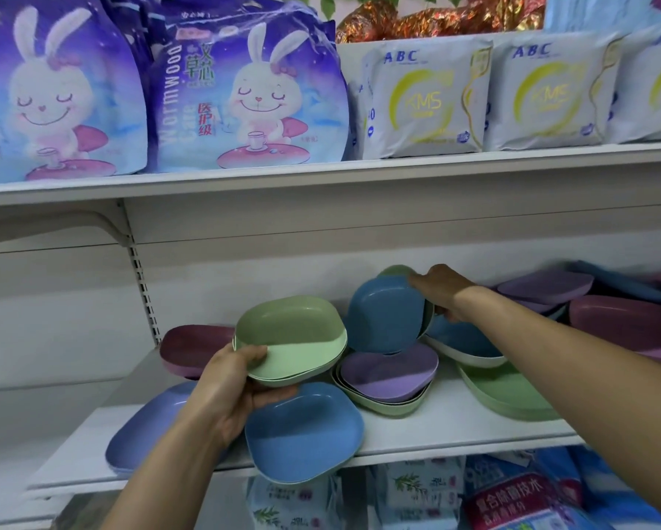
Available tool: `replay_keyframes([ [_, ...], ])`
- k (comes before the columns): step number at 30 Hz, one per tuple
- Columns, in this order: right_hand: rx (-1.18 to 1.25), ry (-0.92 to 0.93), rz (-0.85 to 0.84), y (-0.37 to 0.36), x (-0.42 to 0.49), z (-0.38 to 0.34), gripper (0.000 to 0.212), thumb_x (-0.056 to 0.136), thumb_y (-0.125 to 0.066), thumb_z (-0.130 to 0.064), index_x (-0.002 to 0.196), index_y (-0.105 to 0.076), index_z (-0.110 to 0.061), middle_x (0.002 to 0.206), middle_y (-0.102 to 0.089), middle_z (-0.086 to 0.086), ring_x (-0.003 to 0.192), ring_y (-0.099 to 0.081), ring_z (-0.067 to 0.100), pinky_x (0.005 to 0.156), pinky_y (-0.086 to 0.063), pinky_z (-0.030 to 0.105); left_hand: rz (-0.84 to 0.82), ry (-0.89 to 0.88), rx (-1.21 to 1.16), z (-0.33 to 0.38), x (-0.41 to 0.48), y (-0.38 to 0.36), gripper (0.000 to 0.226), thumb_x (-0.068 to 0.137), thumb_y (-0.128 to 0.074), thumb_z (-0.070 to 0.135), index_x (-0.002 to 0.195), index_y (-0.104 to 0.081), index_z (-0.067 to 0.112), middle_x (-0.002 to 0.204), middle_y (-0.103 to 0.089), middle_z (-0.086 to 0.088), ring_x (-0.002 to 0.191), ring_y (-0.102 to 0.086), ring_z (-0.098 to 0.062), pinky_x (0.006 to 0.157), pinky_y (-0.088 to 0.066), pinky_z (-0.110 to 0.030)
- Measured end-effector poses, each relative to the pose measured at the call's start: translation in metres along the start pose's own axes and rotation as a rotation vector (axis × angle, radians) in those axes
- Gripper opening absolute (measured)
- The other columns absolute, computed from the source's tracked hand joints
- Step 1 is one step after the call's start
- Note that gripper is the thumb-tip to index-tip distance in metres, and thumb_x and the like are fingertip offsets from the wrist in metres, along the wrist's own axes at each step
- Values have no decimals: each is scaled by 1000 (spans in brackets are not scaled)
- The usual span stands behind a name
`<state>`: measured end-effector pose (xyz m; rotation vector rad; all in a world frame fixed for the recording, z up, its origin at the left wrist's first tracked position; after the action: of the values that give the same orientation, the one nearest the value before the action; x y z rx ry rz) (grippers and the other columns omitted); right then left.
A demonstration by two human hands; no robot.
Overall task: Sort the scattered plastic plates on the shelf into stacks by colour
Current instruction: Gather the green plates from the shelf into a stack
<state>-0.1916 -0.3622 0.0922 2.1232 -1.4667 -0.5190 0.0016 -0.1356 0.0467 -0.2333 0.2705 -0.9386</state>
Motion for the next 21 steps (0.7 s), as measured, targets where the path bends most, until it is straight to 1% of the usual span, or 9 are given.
replay_keyframes([
  [3,-48,29,66,3,0,-3,34,98,-39,-38,85,-44,-7,72,-44,7,59,-41,21,50,-31,26,1,-9,12,0,-2,0,15,99,-42,3,103,-55,10,106,-63,-19,86,-65,-35,45,-57,-36],
  [5,-198,42,176,5,-1,-5,39,100,-34,-41,95,-48,-5,92,-56,14,79,-54,31,65,-40,31,0,-9,12,-1,-3,0,14,100,-43,6,106,-55,10,107,-63,-18,86,-66,-34,46,-57,-37],
  [8,-354,79,398,9,-5,-6,31,101,-35,-26,106,-56,-3,117,-59,21,105,-57,39,80,-42,36,-5,-13,8,-3,-3,0,17,102,-44,15,115,-54,10,109,-64,-18,87,-67,-33,49,-58,-39],
  [10,-350,139,556,15,-9,-4,25,99,-37,-14,109,-56,0,116,-58,22,105,-58,42,79,-42,37,-5,-22,5,-4,-3,1,20,102,-44,19,116,-55,10,109,-64,-16,87,-68,-32,50,-58,-39],
  [13,-234,243,679,25,-15,-5,23,99,-36,-14,89,-51,0,97,-59,25,91,-58,41,69,-34,34,-9,-48,5,-3,-4,2,20,103,-43,24,113,-56,12,107,-65,-14,84,-69,-30,50,-58,-37],
  [15,-58,252,603,21,-21,-13,28,99,-41,-16,76,-49,-2,83,-55,23,77,-58,35,63,-35,30,-15,-67,14,-3,-5,0,22,103,-42,26,114,-56,14,107,-65,-13,82,-70,-28,51,-59,-38],
  [16,67,232,517,15,-25,-17,27,97,-46,-16,75,-52,-2,77,-54,20,63,-57,29,56,-37,27,-24,-79,22,-3,-7,-2,23,103,-41,28,115,-56,15,106,-65,-13,79,-70,-27,53,-59,-39],
  [18,235,181,314,-4,-38,-24,20,96,-51,-15,87,-62,-1,63,-53,15,36,-49,18,37,-34,20,-47,-109,33,-3,-10,-6,24,103,-40,32,114,-57,17,103,-67,-11,73,-73,-26,55,-60,-40],
  [21,192,188,160,-25,-55,-28,16,97,-51,-14,99,-64,-7,52,-49,9,33,-41,15,32,-31,19,-71,-134,42,-2,-15,-10,31,103,-38,39,117,-57,18,105,-69,-13,76,-74,-28,55,-59,-40],
])
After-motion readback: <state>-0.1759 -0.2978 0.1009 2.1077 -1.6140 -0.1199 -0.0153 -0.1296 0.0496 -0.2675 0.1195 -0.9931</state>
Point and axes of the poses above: each hand's wrist, its own x-axis towards the middle knuckle, its own y-axis out of the back of the hand, z = x × y, the point moved 1 cm from there along x, towards the middle knuckle
